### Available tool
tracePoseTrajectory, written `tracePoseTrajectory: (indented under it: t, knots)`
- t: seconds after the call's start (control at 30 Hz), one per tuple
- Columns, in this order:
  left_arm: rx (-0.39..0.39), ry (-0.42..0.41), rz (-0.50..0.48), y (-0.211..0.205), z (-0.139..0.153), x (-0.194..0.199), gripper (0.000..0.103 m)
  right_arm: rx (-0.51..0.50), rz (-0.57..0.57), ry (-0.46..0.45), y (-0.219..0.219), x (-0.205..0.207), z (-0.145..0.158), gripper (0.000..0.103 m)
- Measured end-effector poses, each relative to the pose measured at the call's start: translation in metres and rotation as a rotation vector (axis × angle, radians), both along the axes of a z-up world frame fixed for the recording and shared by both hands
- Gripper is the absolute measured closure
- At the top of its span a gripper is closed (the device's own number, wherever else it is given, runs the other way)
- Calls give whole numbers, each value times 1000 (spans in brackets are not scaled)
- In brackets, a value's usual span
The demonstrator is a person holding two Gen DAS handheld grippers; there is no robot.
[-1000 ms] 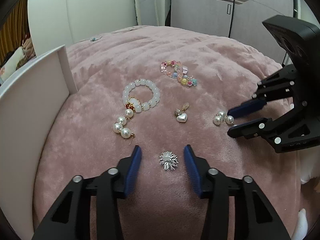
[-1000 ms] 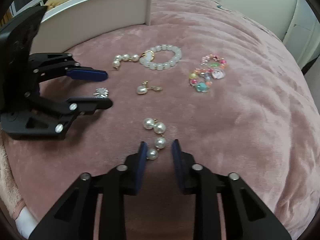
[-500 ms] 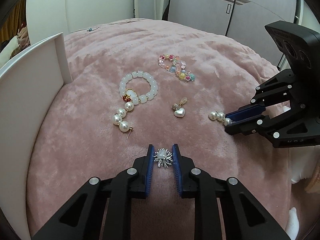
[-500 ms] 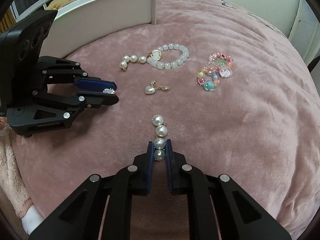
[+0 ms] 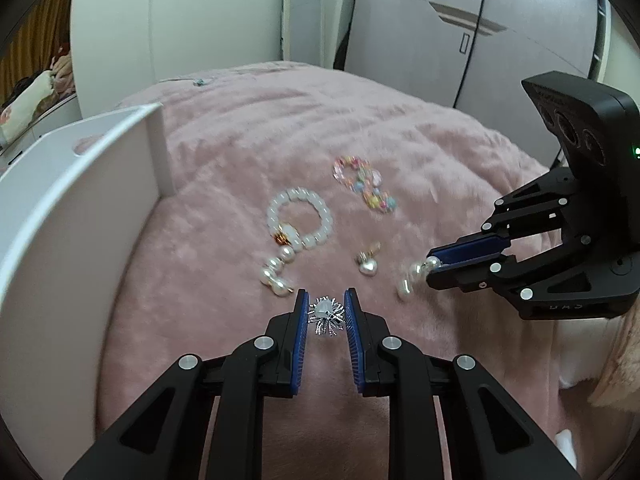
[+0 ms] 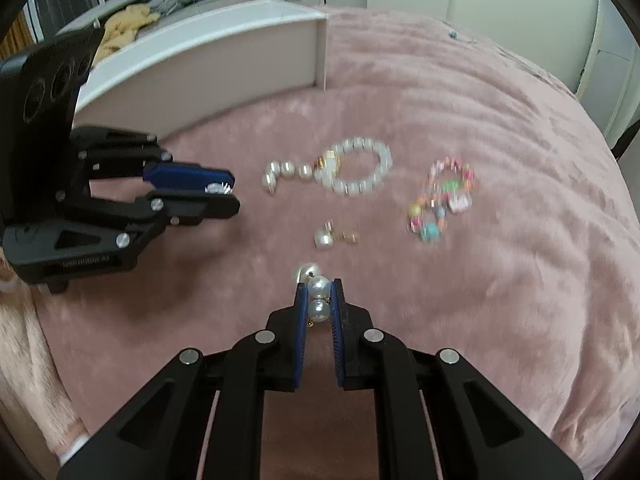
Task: Organize jewelry
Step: 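Carry the pearl earring and brooch into the white box and open both tools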
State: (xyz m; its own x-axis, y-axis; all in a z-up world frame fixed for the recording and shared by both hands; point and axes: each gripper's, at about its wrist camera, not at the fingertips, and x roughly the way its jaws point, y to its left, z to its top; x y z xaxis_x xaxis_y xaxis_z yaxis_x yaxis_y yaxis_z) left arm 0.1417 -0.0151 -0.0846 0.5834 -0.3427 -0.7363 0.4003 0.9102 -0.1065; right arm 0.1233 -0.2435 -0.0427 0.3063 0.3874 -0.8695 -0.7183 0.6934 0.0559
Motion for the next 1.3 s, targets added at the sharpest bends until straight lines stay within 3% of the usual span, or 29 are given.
tracePoseTrajectory:
  t: [0.7,1.03,1.3]
  knots:
    - [-96,-199,162,84,102,-18,80,187,31,-129,71,15,95,91]
    - [-122,-311,303,152,146,-33,80,272,56,-203,123,28,146,91]
    - [-146,-354,431,207,166,-42,80,311,65,-221,166,42,160,91]
